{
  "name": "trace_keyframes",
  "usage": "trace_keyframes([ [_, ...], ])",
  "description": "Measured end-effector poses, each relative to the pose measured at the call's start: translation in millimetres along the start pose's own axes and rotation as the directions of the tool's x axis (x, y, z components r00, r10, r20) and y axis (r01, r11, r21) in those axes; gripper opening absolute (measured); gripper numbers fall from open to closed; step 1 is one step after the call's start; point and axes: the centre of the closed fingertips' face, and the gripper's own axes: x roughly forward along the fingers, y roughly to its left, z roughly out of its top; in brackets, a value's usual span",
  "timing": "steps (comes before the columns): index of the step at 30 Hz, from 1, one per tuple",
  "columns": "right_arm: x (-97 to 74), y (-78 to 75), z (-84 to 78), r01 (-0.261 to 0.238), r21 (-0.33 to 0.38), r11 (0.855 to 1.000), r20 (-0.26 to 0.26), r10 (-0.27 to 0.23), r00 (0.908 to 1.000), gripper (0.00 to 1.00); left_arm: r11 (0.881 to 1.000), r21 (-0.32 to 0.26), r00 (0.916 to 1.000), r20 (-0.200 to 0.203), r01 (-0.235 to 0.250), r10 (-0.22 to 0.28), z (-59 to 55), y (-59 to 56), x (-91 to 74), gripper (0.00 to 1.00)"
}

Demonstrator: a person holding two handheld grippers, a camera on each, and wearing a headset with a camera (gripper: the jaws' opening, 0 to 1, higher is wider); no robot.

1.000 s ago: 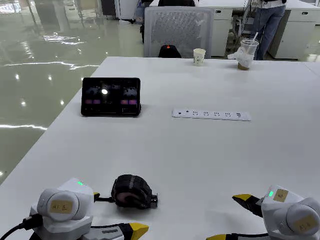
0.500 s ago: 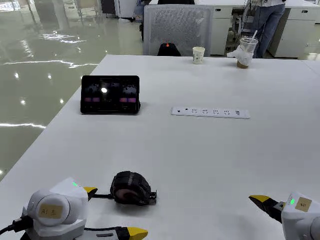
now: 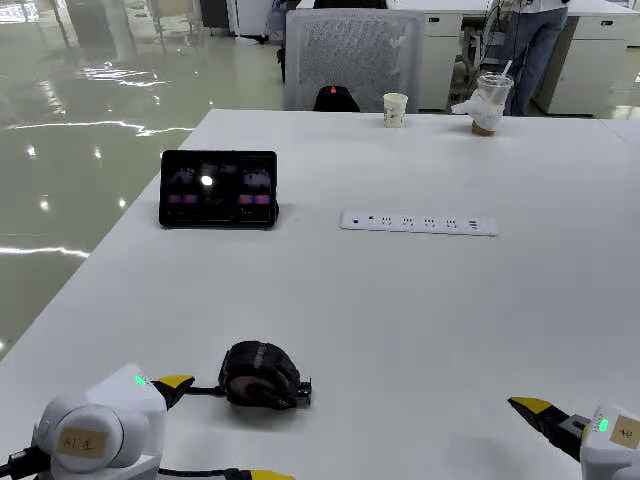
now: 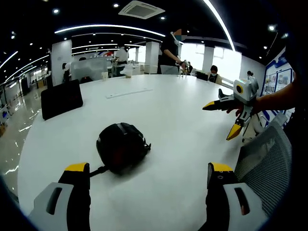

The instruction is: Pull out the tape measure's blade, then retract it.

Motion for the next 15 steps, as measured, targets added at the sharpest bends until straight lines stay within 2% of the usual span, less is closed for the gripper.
trace_keyframes([
  [4,-1.6,-0.1,-1.2,0.006,0.005,1.000,0.004,-0.006,1.0000,0.96,1.000,0.014,1.0000,0.000,-0.006,0.006,-1.6,1.4,-1.9,0.99],
  [8,-5.1,-1.2,1.1,0.020,0.003,1.000,0.013,-0.020,0.9997,0.99,1.000,0.020,0.9998,0.021,-0.001,0.000,1.5,0.9,-4.1,0.99],
  [15,-8.1,-1.3,0.5,0.022,0.012,1.000,0.025,-0.023,0.9994,0.99,0.999,0.042,0.9998,0.016,0.005,-0.006,0.3,-0.5,-5.9,0.99],
])
